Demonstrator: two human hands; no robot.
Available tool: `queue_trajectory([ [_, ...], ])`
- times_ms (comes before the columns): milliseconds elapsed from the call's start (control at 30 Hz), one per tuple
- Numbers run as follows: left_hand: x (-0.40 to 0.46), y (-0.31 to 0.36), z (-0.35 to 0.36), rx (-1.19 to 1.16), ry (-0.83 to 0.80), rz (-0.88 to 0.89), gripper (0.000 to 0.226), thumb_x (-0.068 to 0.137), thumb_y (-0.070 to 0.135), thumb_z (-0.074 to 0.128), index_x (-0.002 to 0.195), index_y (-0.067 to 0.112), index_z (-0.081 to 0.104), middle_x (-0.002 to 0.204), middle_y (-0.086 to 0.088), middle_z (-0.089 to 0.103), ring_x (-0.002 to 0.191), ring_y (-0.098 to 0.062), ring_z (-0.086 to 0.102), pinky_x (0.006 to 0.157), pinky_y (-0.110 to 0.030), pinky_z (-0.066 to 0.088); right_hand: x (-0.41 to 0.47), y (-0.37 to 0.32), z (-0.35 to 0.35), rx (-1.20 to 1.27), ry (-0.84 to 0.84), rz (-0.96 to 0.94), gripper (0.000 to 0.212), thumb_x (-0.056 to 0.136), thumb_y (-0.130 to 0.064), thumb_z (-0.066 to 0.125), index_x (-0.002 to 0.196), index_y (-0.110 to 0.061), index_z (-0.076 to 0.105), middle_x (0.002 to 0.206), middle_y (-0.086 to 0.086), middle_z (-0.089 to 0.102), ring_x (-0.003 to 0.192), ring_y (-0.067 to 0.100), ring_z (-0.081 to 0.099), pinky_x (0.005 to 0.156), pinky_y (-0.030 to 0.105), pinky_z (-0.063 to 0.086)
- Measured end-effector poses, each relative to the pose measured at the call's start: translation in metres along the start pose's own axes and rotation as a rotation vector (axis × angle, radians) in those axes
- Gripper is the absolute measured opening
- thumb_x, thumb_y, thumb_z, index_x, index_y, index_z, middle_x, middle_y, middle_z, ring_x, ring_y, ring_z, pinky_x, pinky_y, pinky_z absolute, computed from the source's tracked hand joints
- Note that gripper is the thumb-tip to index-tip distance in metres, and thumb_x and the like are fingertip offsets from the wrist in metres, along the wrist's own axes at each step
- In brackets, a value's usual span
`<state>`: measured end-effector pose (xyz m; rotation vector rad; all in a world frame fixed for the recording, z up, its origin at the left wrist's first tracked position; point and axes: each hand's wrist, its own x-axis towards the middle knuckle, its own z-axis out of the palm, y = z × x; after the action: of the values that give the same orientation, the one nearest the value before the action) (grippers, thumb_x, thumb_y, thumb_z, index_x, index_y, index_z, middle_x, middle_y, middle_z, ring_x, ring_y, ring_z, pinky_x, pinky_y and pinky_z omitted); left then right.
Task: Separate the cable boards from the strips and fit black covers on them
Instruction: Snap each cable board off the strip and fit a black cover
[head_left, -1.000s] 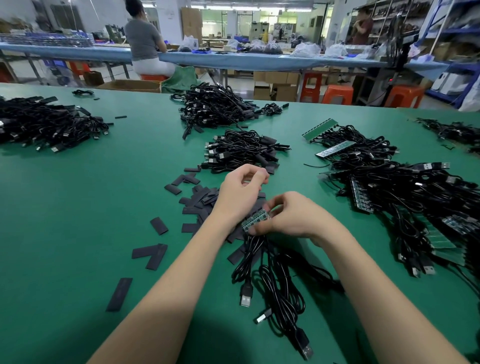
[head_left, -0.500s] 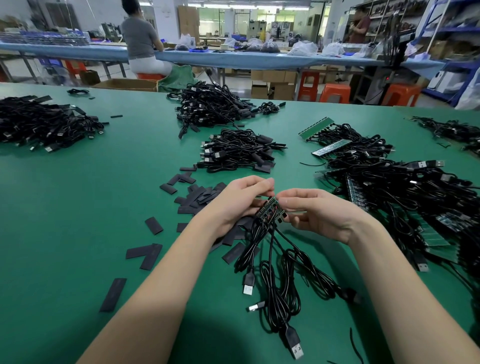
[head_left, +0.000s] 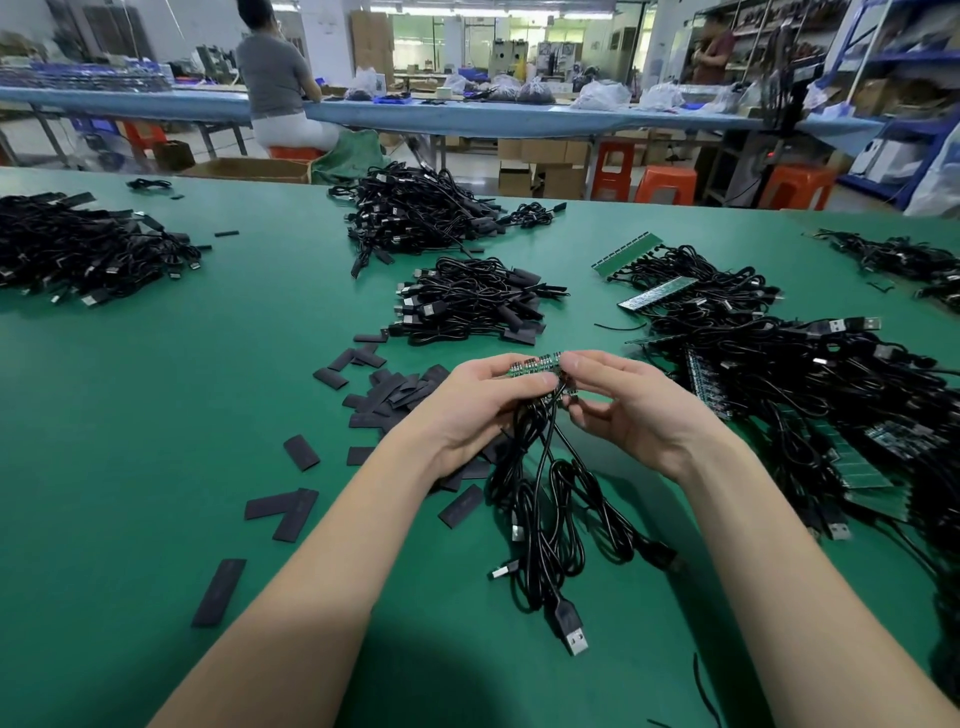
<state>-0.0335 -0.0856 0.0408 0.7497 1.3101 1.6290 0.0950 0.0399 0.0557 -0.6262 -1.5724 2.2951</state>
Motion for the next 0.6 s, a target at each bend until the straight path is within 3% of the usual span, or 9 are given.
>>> queue_trajectory([
  [100, -0.0007, 0.0002, 0.0006, -0.024, -0.032, 0.005, 0.024, 0.091, 0.006, 0.068, 0.115, 0.005, 0.070, 0.100, -0.007, 0.072, 0.086, -0.013, 0.066, 0.075, -0.020, 0.054, 0.0006, 0.0013, 0.0012, 0.018, 0.008, 0.010, 0.017, 0.064, -0.022, 0.085, 0.079, -0.017, 0.079, 0.077, 0.000, 0.071, 0.061, 0.009, 0.065, 0.056, 0.016, 0.054],
  [200, -0.0029, 0.0020, 0.0011, -0.029, -0.058, 0.013, 0.024, 0.092, 0.004, 0.067, 0.116, 0.002, 0.069, 0.095, -0.005, 0.075, 0.079, -0.011, 0.068, 0.068, -0.018, 0.053, 0.0009, 0.0030, 0.0018, 0.054, 0.001, 0.033, 0.008, 0.064, -0.023, 0.084, 0.071, -0.020, 0.081, 0.074, -0.003, 0.071, 0.061, 0.007, 0.065, 0.056, 0.014, 0.054],
  [467, -0.0073, 0.0062, -0.0023, -0.076, -0.151, -0.027, 0.023, 0.078, 0.013, 0.073, 0.101, 0.009, 0.076, 0.091, -0.008, 0.076, 0.078, -0.013, 0.071, 0.068, -0.018, 0.056, -0.0022, 0.0069, 0.0042, 0.247, -0.035, 0.133, 0.010, 0.061, -0.015, 0.080, 0.071, -0.012, 0.081, 0.072, 0.002, 0.073, 0.057, 0.006, 0.064, 0.052, 0.014, 0.053],
  [533, -0.0080, 0.0049, -0.0020, -0.096, -0.189, -0.042, 0.021, 0.080, 0.014, 0.073, 0.100, 0.011, 0.077, 0.094, -0.007, 0.075, 0.080, -0.013, 0.070, 0.072, -0.019, 0.056, -0.0038, 0.0079, 0.0049, 0.311, -0.062, 0.160, 0.017, 0.058, -0.013, 0.086, 0.073, -0.009, 0.080, 0.072, 0.004, 0.073, 0.056, 0.008, 0.064, 0.051, 0.015, 0.054],
  [600, -0.0084, 0.0032, -0.0003, -0.171, -0.247, -0.043, 0.017, 0.085, 0.012, 0.072, 0.101, 0.010, 0.076, 0.098, -0.007, 0.075, 0.082, -0.014, 0.070, 0.075, -0.021, 0.057, -0.0052, 0.0087, 0.0059, 0.384, -0.132, 0.172, 0.039, 0.043, -0.010, 0.099, 0.076, -0.005, 0.079, 0.073, 0.005, 0.073, 0.056, 0.009, 0.065, 0.051, 0.017, 0.055],
])
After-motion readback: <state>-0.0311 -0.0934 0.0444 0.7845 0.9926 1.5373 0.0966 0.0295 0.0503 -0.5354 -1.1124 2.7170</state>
